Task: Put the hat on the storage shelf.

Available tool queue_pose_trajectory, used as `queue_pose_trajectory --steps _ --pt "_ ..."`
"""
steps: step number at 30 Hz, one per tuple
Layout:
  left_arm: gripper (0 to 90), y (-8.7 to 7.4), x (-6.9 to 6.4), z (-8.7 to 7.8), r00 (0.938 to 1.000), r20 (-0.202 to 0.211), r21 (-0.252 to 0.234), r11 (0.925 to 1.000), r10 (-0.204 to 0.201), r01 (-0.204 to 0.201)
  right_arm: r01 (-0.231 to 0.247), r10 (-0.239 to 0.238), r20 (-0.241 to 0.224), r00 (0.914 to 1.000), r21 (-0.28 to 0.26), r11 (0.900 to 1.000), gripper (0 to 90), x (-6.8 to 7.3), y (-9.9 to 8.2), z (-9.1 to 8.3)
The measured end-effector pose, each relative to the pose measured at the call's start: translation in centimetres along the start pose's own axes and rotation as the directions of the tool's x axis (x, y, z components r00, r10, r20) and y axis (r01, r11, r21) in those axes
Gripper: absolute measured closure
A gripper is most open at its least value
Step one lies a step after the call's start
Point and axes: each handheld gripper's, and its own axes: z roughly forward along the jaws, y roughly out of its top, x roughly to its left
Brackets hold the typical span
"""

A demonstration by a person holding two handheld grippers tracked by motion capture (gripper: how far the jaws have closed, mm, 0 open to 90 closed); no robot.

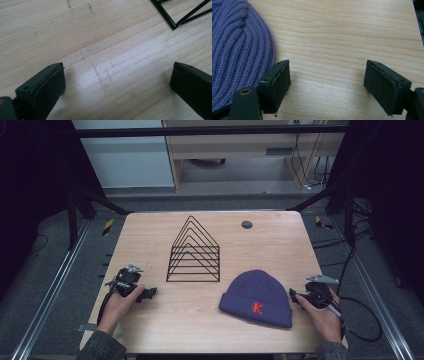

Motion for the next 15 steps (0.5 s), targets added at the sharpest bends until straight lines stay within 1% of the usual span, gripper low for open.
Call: queue_pose_trajectory --steps 3,5,7,9,10,11,12,14,15 --pt "0.0 0.0 -0.1 0.0 1.0000 -0.002 0.004 1.0000 -0.001 0.001 -0.005 0.005 0.002 1.0000 0.007 1.0000 18.5 0.1 0.1 0.1" --pt "0.0 0.0 -0.2 -0.1 1.0000 -0.001 0.004 1.0000 0.000 0.000 0.000 0.000 0.004 1.0000 0.017 0.9998 16.6 0.3 0.2 0.1" --pt "0.0 -0.1 -0.2 -0.1 1.0000 -0.001 0.005 1.0000 0.002 -0.002 0.001 -0.001 0.004 1.0000 0.021 0.9998 16.4 0.3 0.2 0.2" --pt "0.0 -0.1 -0.3 -0.1 1.0000 0.002 0.006 1.0000 0.001 -0.001 -0.008 0.007 0.007 0.9999 0.032 0.9995 16.5 0.3 0.4 0.2" --pt "0.0 -0.1 -0.4 -0.1 1.0000 0.002 0.006 1.0000 0.001 -0.001 -0.023 0.023 0.001 0.9997 0.039 0.9990 17.7 0.4 0.5 0.1" --pt "0.0 -0.1 -0.4 -0.1 1.0000 0.002 0.006 1.0000 0.001 -0.001 -0.023 0.023 0.001 0.9997 0.039 0.9990 17.7 0.4 0.5 0.1" --pt "0.0 -0.1 -0.4 -0.1 1.0000 0.003 0.007 1.0000 0.001 -0.001 -0.037 0.037 -0.004 0.9993 0.037 0.9986 17.1 0.5 1.0 -0.1" --pt "0.0 -0.1 -0.4 -0.1 1.0000 0.004 0.006 1.0000 0.003 -0.003 0.002 -0.002 0.030 0.9995 0.011 0.9999 18.4 0.7 2.0 -0.5" --pt "0.0 -0.1 -0.4 -0.1 1.0000 0.004 0.006 1.0000 0.003 -0.003 0.014 -0.015 0.029 0.9995 0.005 0.9999 18.9 0.9 2.7 -0.6"
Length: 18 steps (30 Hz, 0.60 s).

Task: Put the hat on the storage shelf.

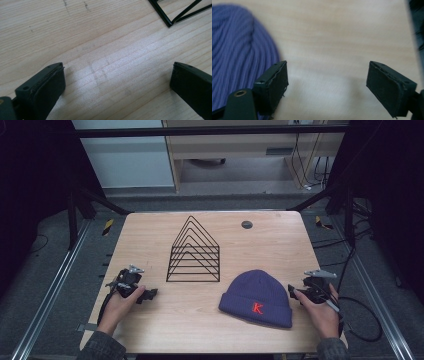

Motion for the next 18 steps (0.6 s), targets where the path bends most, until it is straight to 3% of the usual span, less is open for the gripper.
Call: queue_pose_trajectory --steps 3,6,9,14,18 --pt "0.0 0.0 0.0 0.0 1.0000 0.001 0.000 1.0000 0.002 -0.002 0.045 -0.045 -0.037 0.9983 0.007 0.9990 22.5 0.6 2.5 0.0" --pt "0.0 0.0 -0.1 0.0 1.0000 0.003 0.003 1.0000 0.001 -0.001 0.100 -0.098 -0.084 0.9917 0.025 0.9947 23.7 1.8 4.9 0.3" --pt "0.0 0.0 -0.1 -0.1 0.9999 0.002 0.010 0.9999 0.012 -0.012 0.127 -0.119 -0.141 0.9829 0.052 0.9905 24.0 3.0 6.9 1.1" --pt "0.0 0.0 -0.1 -0.1 0.9999 0.005 0.009 0.9999 0.010 -0.010 0.183 -0.161 -0.194 0.9677 0.097 0.9784 28.7 4.5 8.8 2.6" --pt "0.0 -0.1 -0.1 -0.1 0.9999 0.007 0.004 0.9999 0.013 -0.013 0.202 -0.171 -0.238 0.9562 0.113 0.9729 42.1 5.3 9.5 3.3"
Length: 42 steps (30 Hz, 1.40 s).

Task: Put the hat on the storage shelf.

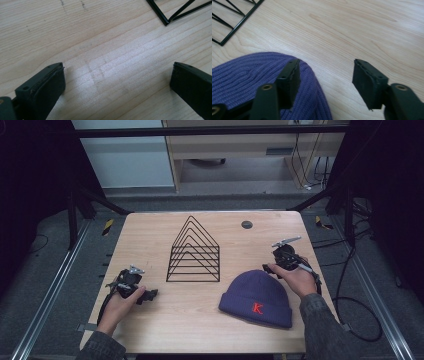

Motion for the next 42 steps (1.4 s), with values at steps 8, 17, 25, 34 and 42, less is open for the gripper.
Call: queue_pose_trajectory --steps 8,17,25,34,42 --pt "0.0 0.1 0.0 0.0 1.0000 0.006 0.004 1.0000 0.003 -0.003 0.020 -0.018 -0.027 0.9995 0.040 0.9990 58.9 0.3 0.8 0.8" --pt "0.0 0.1 0.0 0.1 0.9999 0.006 0.003 0.9999 0.010 -0.010 0.009 -0.007 -0.037 0.9993 0.060 0.9982 58.9 0.6 0.6 1.3" --pt "0.0 0.2 0.0 0.1 0.9999 0.007 0.002 0.9999 0.015 -0.015 -0.002 0.007 -0.052 0.9986 0.094 0.9956 55.4 0.7 -0.8 2.2" --pt "0.0 0.1 0.0 0.1 0.9998 0.007 -0.002 0.9999 0.016 -0.016 -0.011 0.020 -0.062 0.9978 0.143 0.9896 52.9 0.9 -2.0 3.0" --pt "0.0 0.1 0.0 0.1 0.9998 0.008 -0.005 0.9998 0.019 -0.019 0.001 0.017 -0.114 0.9933 0.153 0.9882 73.8 1.1 -2.0 3.1"
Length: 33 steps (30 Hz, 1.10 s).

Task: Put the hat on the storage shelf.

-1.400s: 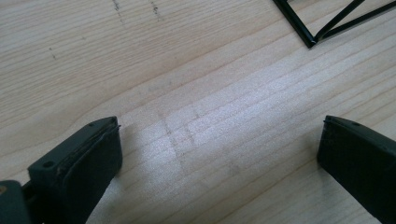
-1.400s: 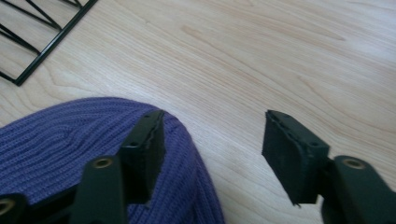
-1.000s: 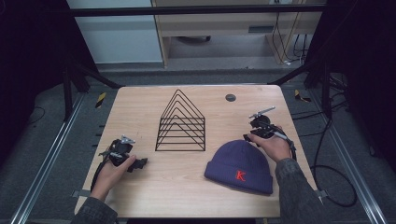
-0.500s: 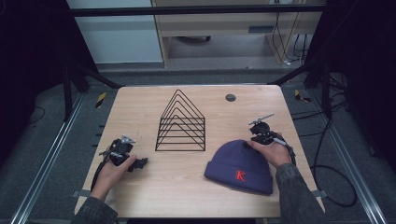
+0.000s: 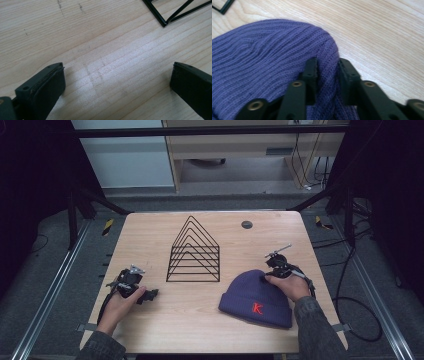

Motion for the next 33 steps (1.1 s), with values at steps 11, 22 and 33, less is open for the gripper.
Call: queue_pose_trajectory --steps 11,22,33 --pt "5.0 0.2 0.2 -0.3 0.9997 0.020 -0.007 0.9999 -0.014 0.014 0.067 -0.067 0.001 0.9977 -0.113 0.9914 76.7 1.4 -0.2 -3.0" --pt "4.7 0.7 -0.3 -1.8 0.9987 0.051 -0.134 0.9910 0.001 0.005 0.141 -0.152 -0.015 0.9883 -0.287 0.9475 76.9 3.7 -0.9 -8.9" --pt "6.4 1.4 -0.3 -4.4 0.9961 0.088 -0.240 0.9704 -0.007 0.028 0.213 -0.235 -0.017 0.9718 -0.371 0.9039 77.2 6.0 -0.4 -12.7"
